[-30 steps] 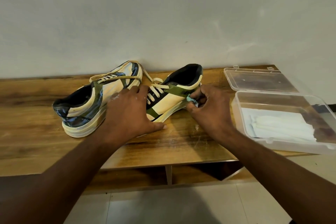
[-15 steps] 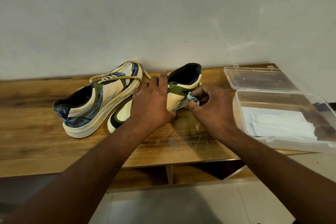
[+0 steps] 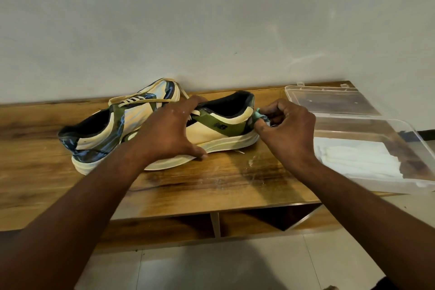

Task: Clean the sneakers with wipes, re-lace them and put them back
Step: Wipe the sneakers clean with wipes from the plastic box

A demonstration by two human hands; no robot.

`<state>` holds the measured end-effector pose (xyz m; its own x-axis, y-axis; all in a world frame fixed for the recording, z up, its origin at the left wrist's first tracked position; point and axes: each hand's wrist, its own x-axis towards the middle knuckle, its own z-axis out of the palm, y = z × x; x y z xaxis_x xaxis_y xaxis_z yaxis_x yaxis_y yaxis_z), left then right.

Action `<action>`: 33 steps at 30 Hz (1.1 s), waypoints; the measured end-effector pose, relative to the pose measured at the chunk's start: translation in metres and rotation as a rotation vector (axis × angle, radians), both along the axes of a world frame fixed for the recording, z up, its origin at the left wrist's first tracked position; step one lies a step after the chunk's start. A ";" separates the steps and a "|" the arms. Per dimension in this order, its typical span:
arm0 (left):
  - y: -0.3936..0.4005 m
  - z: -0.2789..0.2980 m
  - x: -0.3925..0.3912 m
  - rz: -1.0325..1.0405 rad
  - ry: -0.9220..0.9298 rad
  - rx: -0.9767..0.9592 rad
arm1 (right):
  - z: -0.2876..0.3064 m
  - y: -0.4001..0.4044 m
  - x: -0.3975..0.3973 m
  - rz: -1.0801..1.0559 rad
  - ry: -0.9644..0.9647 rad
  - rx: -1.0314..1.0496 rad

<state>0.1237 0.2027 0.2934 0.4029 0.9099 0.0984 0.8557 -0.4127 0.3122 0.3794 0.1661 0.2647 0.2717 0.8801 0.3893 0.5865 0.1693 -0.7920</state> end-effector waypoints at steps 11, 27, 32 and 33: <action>0.004 -0.009 -0.004 -0.152 -0.021 0.036 | -0.018 -0.037 -0.004 0.060 0.030 0.018; 0.013 -0.020 0.005 -0.231 -0.050 0.083 | -0.021 -0.053 -0.014 0.053 0.045 0.046; 0.018 -0.016 0.006 -0.253 -0.040 0.063 | -0.012 -0.035 0.003 -0.071 0.167 0.002; 0.019 -0.015 0.006 -0.252 -0.043 0.062 | -0.011 -0.031 0.006 -0.094 0.188 0.002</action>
